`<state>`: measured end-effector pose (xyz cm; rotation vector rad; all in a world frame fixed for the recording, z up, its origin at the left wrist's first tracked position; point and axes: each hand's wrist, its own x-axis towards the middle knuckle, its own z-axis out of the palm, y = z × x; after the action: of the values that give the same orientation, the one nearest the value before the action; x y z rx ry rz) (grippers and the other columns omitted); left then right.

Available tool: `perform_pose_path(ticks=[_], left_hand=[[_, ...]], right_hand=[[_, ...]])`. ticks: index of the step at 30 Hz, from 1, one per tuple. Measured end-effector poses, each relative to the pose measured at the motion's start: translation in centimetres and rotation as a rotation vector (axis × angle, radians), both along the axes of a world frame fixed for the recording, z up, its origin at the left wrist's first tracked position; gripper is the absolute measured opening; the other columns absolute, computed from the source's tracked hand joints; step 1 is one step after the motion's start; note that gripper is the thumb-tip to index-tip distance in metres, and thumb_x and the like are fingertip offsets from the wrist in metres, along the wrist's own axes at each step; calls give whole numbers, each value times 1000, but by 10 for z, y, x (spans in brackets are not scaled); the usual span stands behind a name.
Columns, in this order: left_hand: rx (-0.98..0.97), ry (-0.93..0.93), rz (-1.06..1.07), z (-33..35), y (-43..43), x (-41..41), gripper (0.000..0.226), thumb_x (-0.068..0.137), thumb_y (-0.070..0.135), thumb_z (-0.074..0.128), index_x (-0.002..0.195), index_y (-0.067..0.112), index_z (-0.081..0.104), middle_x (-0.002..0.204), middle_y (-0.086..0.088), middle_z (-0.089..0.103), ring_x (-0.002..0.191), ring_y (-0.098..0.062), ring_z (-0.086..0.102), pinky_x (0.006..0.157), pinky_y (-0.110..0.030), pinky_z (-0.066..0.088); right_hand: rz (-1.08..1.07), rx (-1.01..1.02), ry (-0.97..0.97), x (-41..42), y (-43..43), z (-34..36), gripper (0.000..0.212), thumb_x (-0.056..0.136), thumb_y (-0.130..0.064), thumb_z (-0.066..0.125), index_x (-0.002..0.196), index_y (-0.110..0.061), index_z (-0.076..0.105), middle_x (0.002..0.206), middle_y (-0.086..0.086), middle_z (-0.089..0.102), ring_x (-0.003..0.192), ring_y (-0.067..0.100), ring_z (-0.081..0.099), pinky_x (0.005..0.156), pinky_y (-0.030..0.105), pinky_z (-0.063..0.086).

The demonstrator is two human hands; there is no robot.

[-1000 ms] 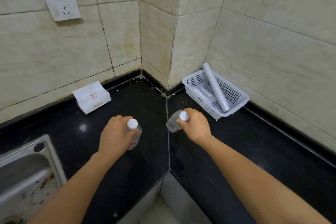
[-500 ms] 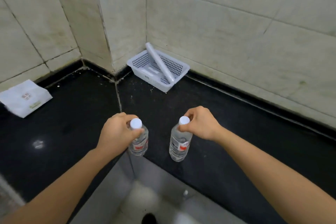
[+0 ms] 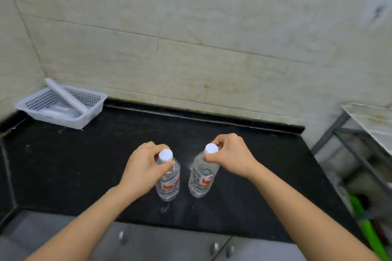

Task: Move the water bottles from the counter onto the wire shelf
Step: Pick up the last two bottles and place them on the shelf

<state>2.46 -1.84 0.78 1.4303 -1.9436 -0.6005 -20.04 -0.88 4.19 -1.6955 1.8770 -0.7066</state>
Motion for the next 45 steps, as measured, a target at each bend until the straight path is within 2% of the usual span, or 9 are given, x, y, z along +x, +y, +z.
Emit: perform_pose_path(ticks=[7,17,24,28,31,36,38,41,45], left_hand=[[16,114,-190,12,38,-152,19,71,19,77,89,23,72,75,-8,56,73,-22,55,70,-41,46],[11,226,-525,59,59,-349,36,68,21,80,103,24,72,85,9,65,79,-3,62,71,-20,47],[20,394,-678,107,59,-476,39,65,14,83,102,24,73,78,16,69,63,9,60,64,-12,51],[19,522,-741,142,52,-549,37,62,10,85,89,32,72,66,10,72,56,7,59,54,-7,48],[27,603,-757,169,44,-603,39,59,10,86,88,32,72,64,17,72,55,6,59,54,-7,48],[1,615,-778,203,32,-689,38,63,11,84,95,28,71,56,16,68,51,6,57,50,-3,45],[-15,592,-791,206,32,-722,39,64,13,84,96,31,70,57,22,67,51,7,57,51,-5,46],[-28,558,-775,202,34,-769,45,64,15,84,105,26,70,64,12,69,56,6,60,55,-8,51],[-10,557,-723,192,32,-832,45,64,14,84,106,20,71,78,11,72,67,1,64,65,-18,52]], right_hand=[[-264,-73,-21,-139,84,6,22,66,-27,79,82,-14,73,77,0,69,75,16,65,62,32,52],[-652,-232,-50,-304,165,40,25,59,-27,84,70,-8,72,59,-1,57,57,11,50,54,28,39],[-733,-337,-54,-417,192,103,20,64,-23,86,65,-10,72,50,-7,54,47,4,45,47,21,35],[-739,-386,-45,-484,194,143,26,65,-23,86,76,-3,75,57,-2,58,49,5,48,51,24,39],[-772,-437,-36,-537,192,168,26,64,-25,88,75,-5,76,55,-4,58,46,2,47,48,19,38],[-833,-547,-57,-620,185,188,38,59,-25,88,72,6,71,59,4,50,57,12,44,57,29,35],[-843,-555,-67,-650,180,188,38,59,-23,88,71,8,70,60,5,49,58,14,44,57,31,35],[-844,-525,-54,-693,170,182,36,61,-22,88,71,7,70,58,3,48,56,13,42,55,28,34],[-819,-469,-4,-752,155,170,42,61,-25,84,77,10,68,58,5,45,56,14,39,52,27,30]])
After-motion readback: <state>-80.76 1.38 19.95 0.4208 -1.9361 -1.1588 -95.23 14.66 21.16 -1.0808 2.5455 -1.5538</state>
